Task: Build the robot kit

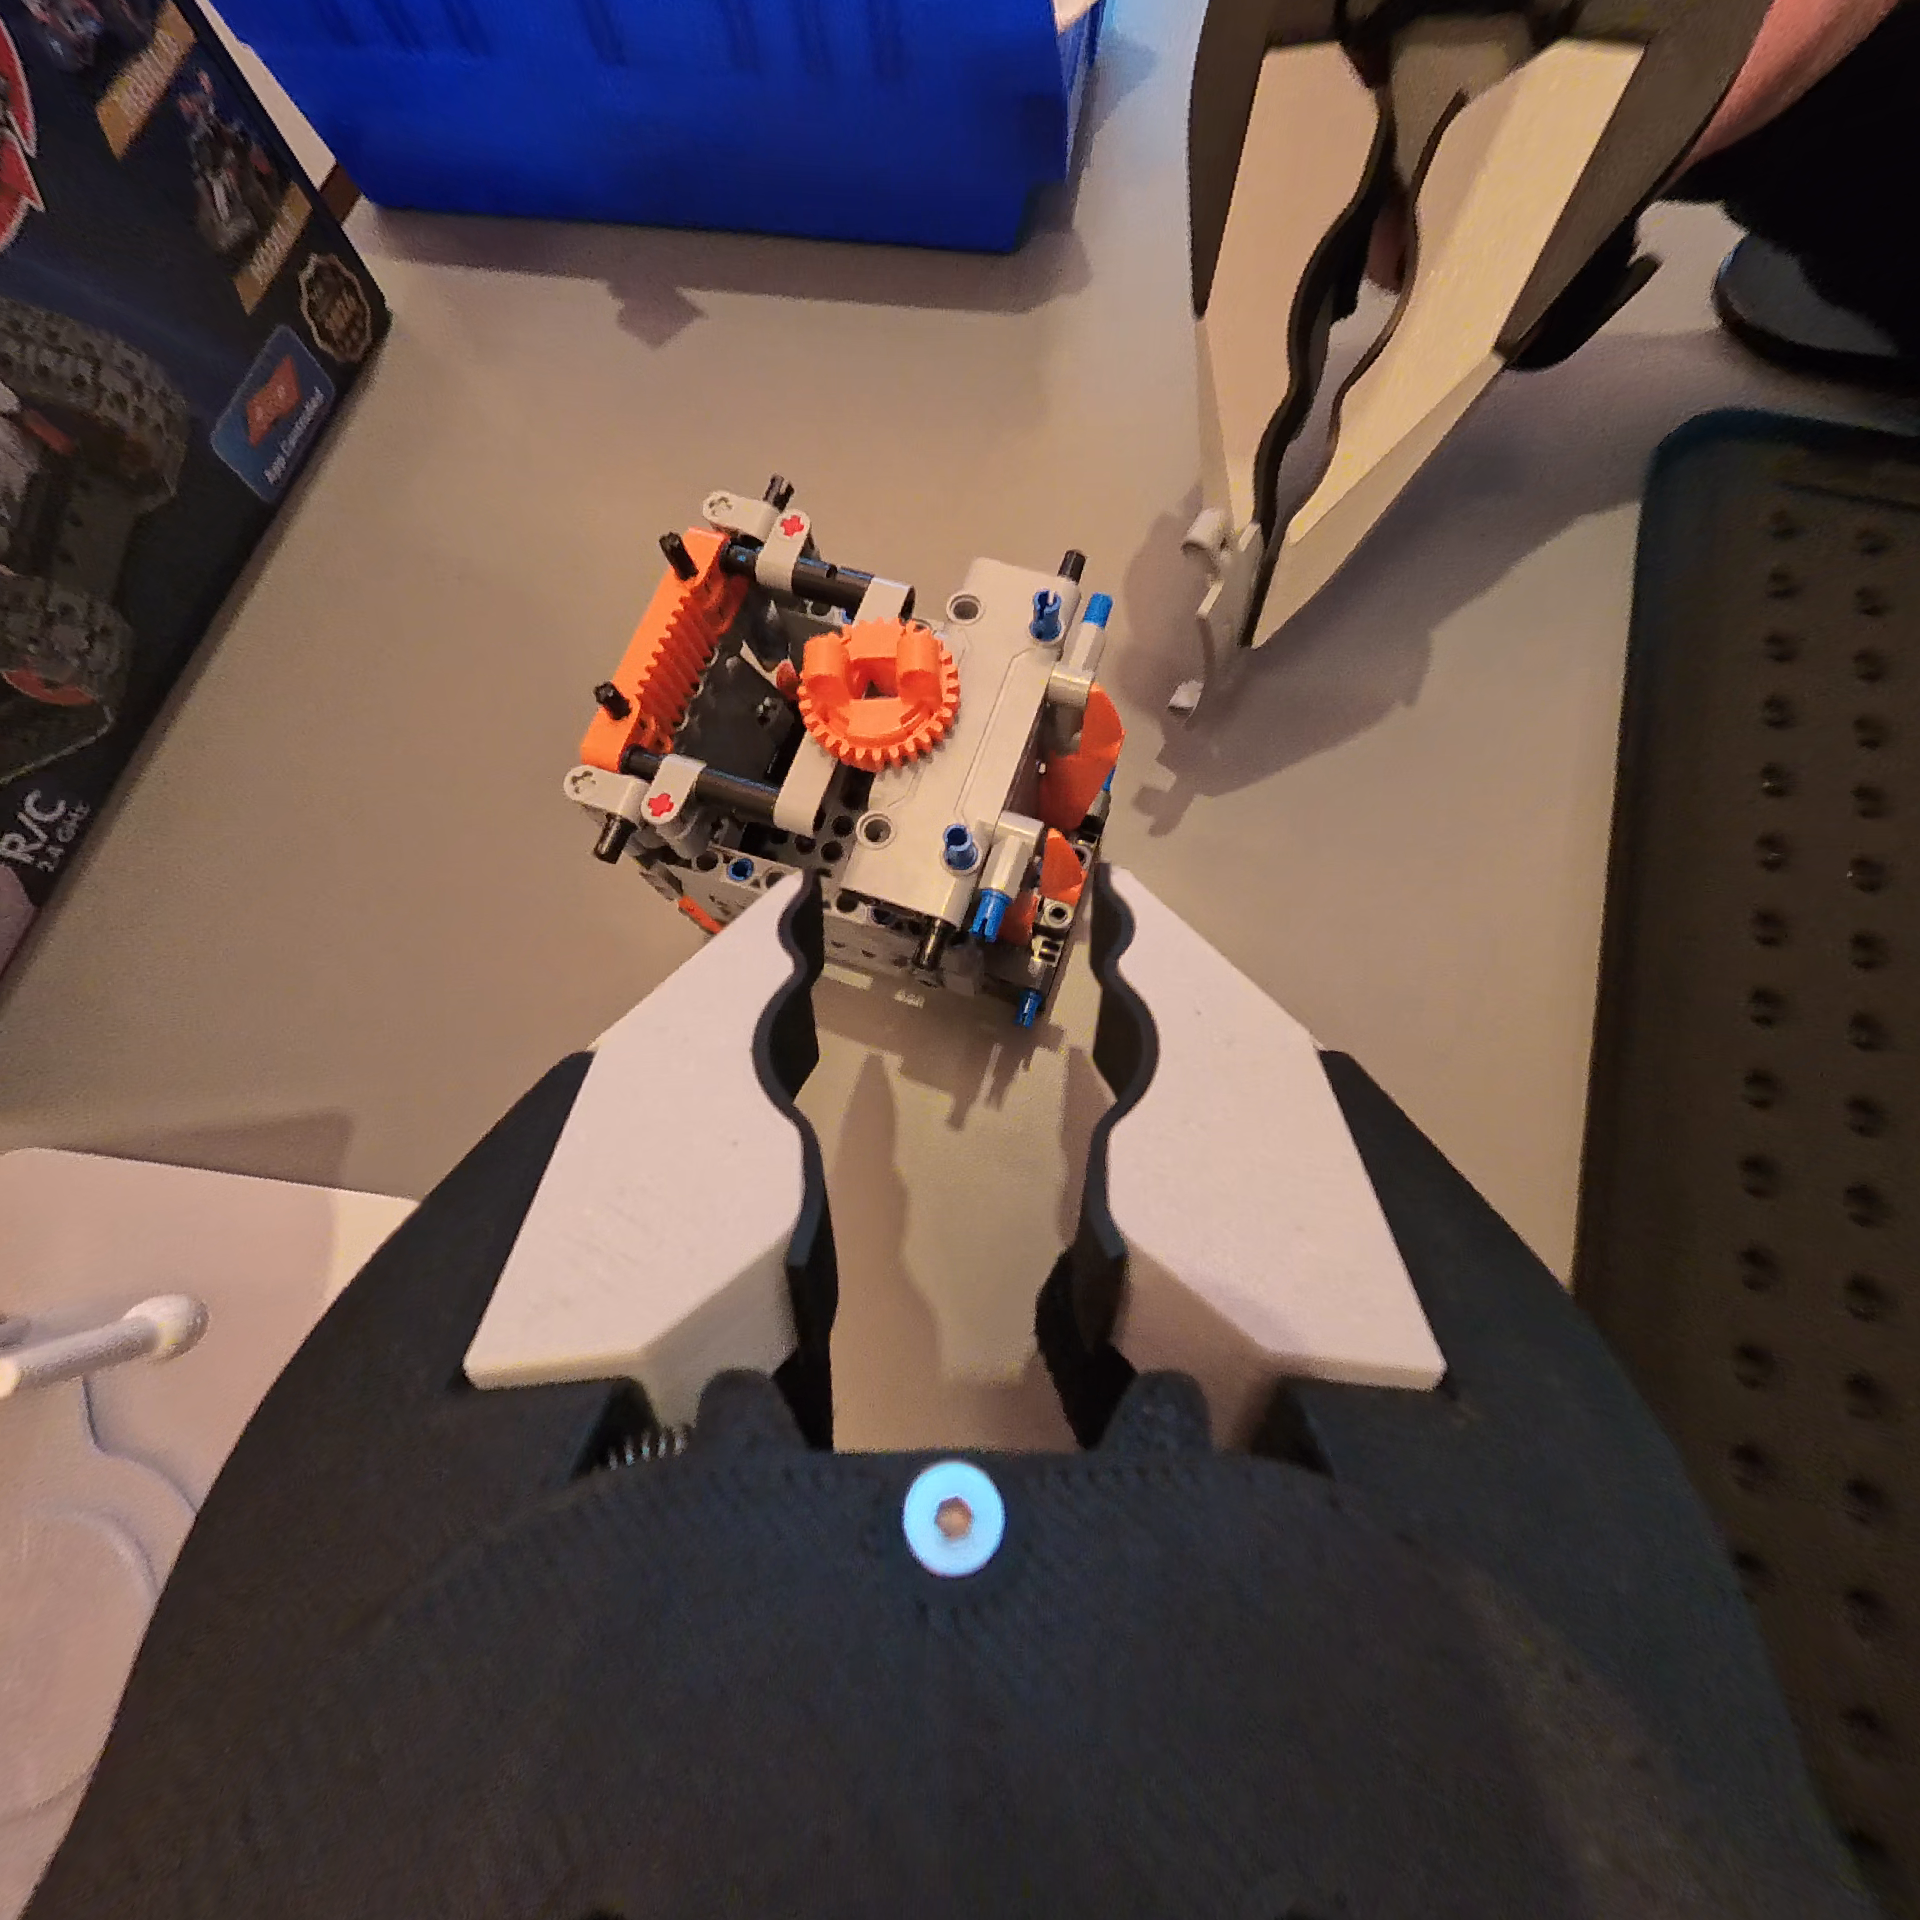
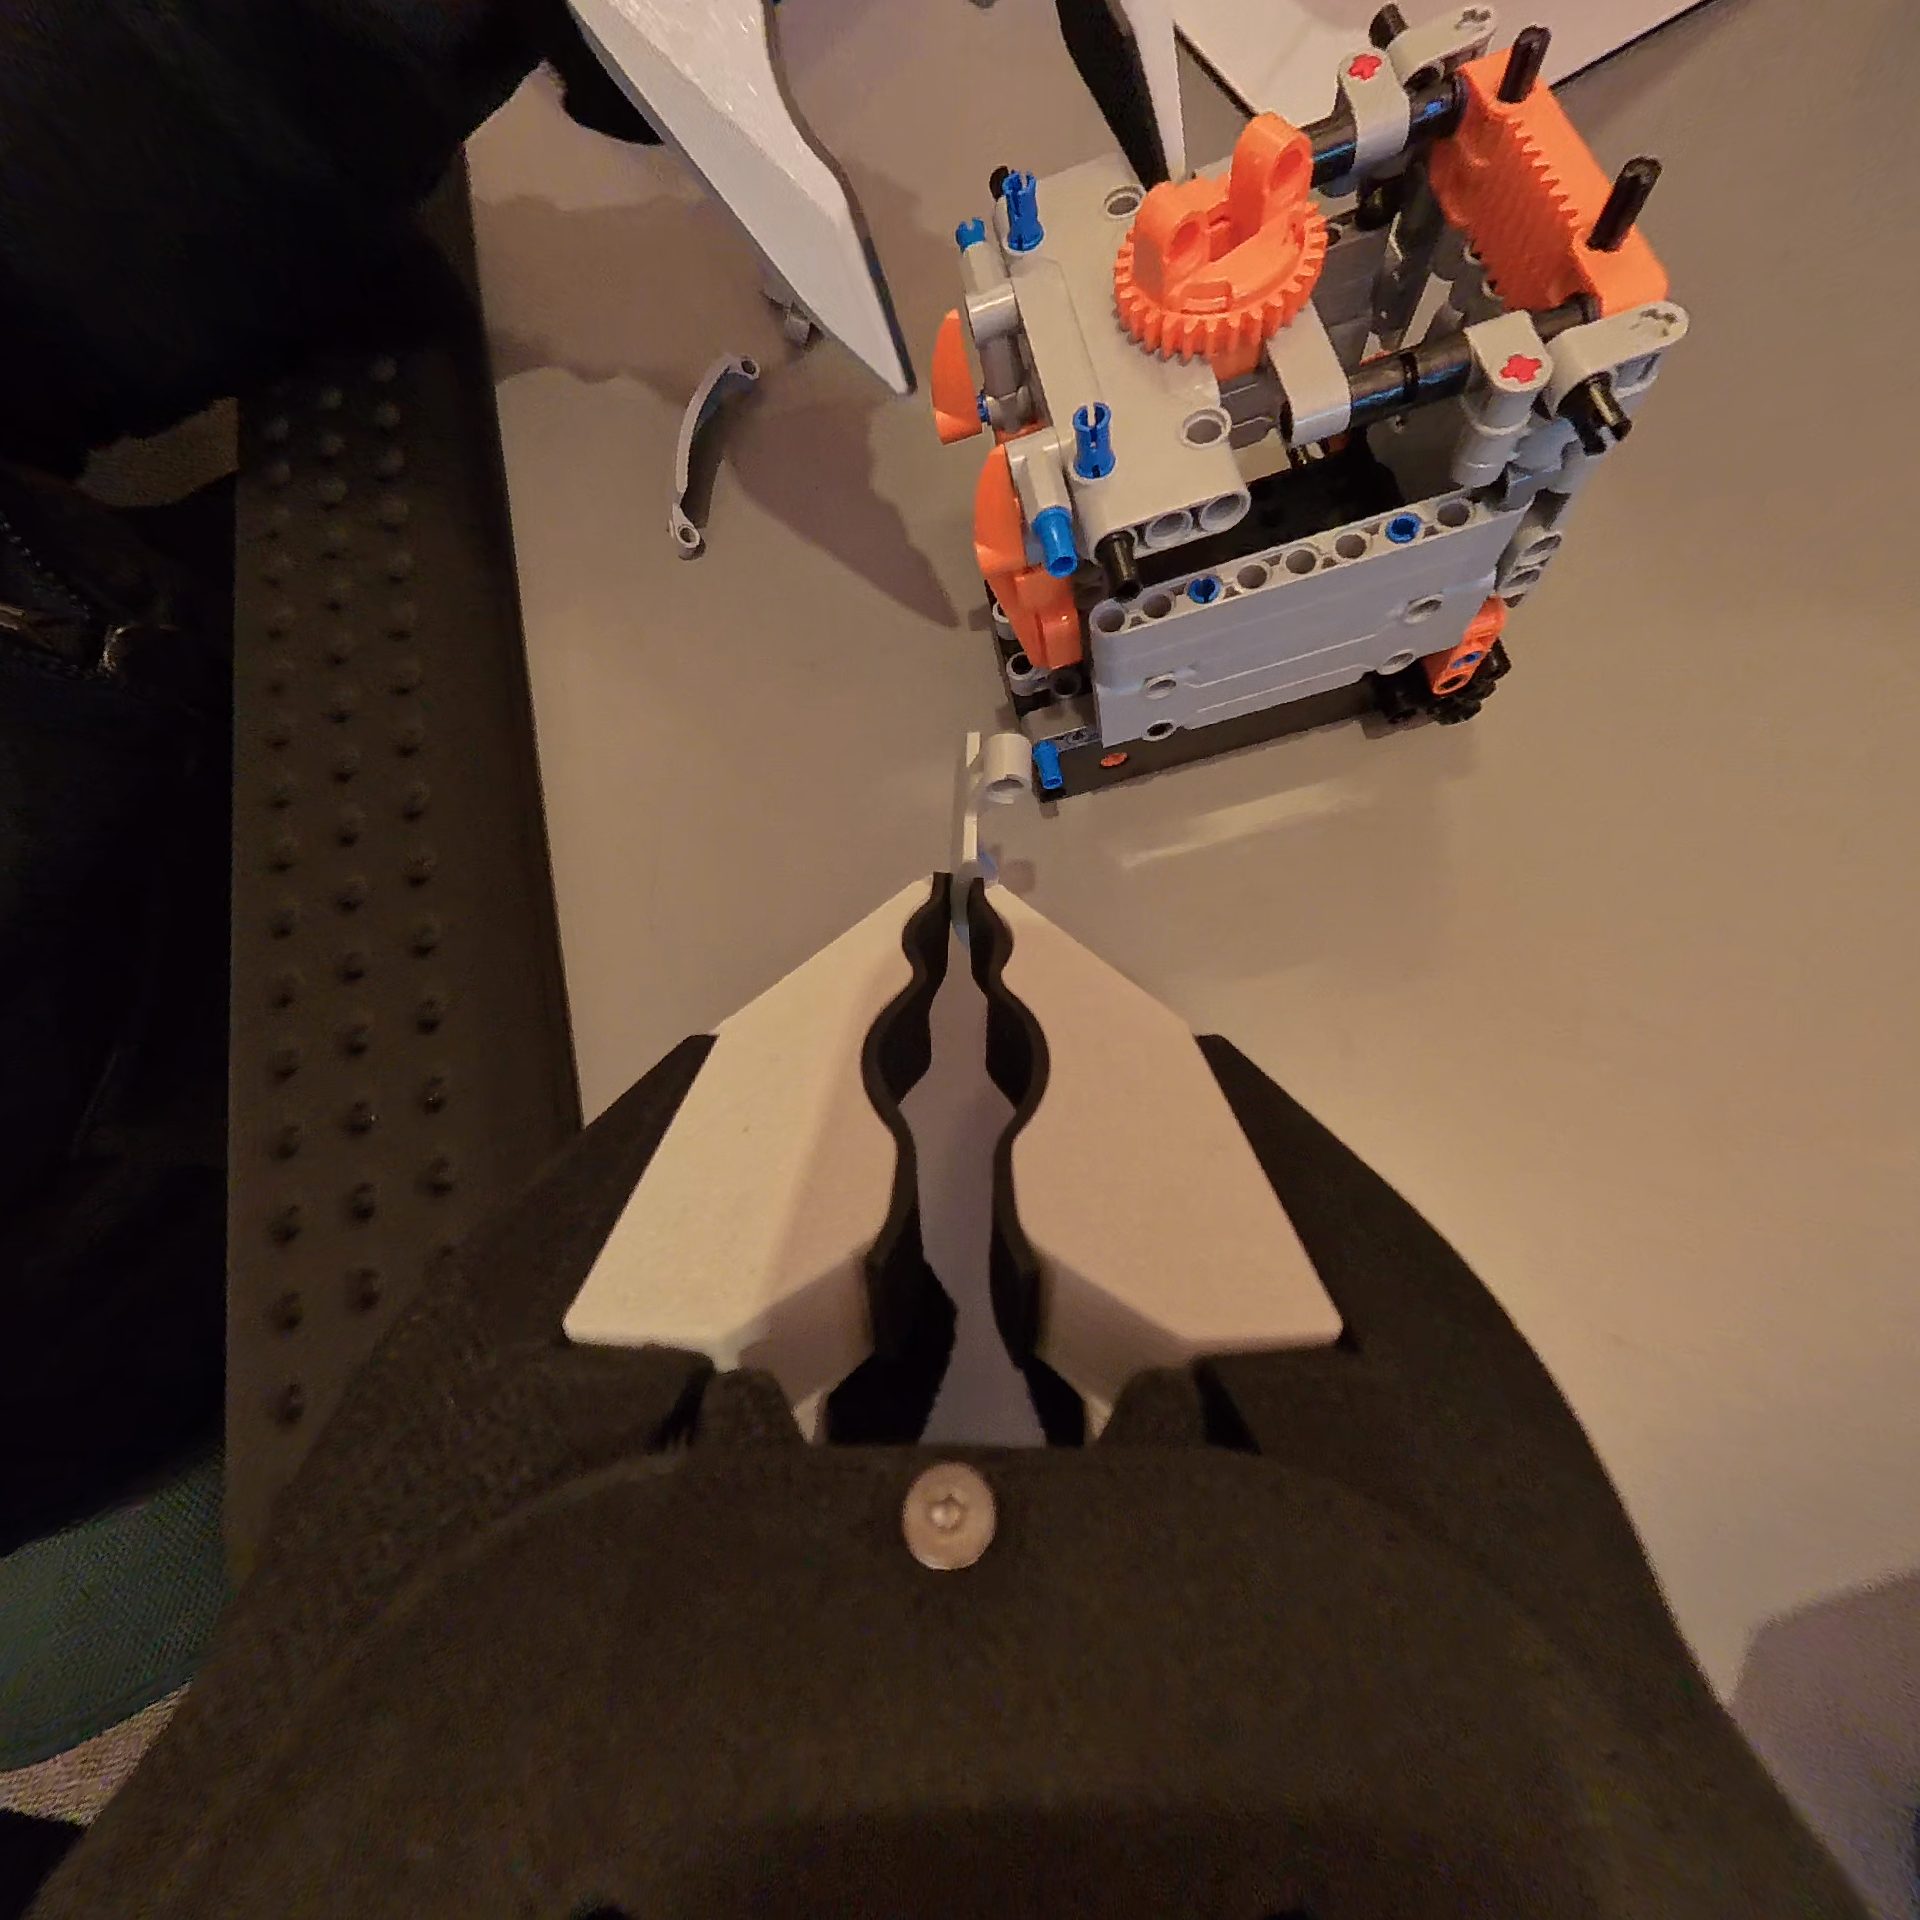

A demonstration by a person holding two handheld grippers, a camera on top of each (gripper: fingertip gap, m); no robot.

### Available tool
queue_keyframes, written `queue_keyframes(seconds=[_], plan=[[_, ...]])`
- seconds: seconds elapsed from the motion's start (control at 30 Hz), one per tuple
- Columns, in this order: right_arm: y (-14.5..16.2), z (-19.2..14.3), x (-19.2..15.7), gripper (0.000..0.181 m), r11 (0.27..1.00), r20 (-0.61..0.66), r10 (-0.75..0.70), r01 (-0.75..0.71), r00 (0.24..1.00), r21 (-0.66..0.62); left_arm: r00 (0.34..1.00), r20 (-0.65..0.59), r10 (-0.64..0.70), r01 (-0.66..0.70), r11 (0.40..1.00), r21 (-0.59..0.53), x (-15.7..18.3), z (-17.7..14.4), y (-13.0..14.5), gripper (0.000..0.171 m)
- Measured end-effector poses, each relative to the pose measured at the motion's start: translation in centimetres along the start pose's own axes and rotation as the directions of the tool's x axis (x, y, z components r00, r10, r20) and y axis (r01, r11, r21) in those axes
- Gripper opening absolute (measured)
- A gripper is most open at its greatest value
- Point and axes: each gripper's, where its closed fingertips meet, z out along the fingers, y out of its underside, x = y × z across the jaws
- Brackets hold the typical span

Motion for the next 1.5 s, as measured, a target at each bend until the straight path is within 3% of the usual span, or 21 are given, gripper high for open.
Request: queue_keyframes(seconds=[0.23, 1.0, 1.23, 1.5], plan=[[0.9, 0.9, -0.3, 0.001, 0.998, 0.022, 0.012, -0.01, 1.0, -0.057, 1.0, 0.011, 0.013, -0.014, 1.0, 0.025, 0.0, 0.0, -0.4, 0.05], [0.3, 1.9, -0.2, 0.0, 1.0, 0.009, -0.022, 0.022, 1.0, 0.02, 0.999, 0.02, 0.041, -0.042, 0.998, 0.054, 0.4, 0.5, -0.9, 0.051], [-1.6, 0.1, -0.3, 0.0, 0.983, 0.046, -0.013, 0.004, 0.999, 0.186, 0.998, 0.044, 0.047, -0.05, 0.996, 0.08, 0.4, 0.0, -1.6, 0.054], [-2.7, -1.3, 0.2, 0.0, 0.938, 0.122, 0.011, -0.053, 0.992, 0.343, 0.978, 0.113, 0.173, -0.178, 0.983, 0.035, 1.0, 1.3, -2.7, 0.054]])
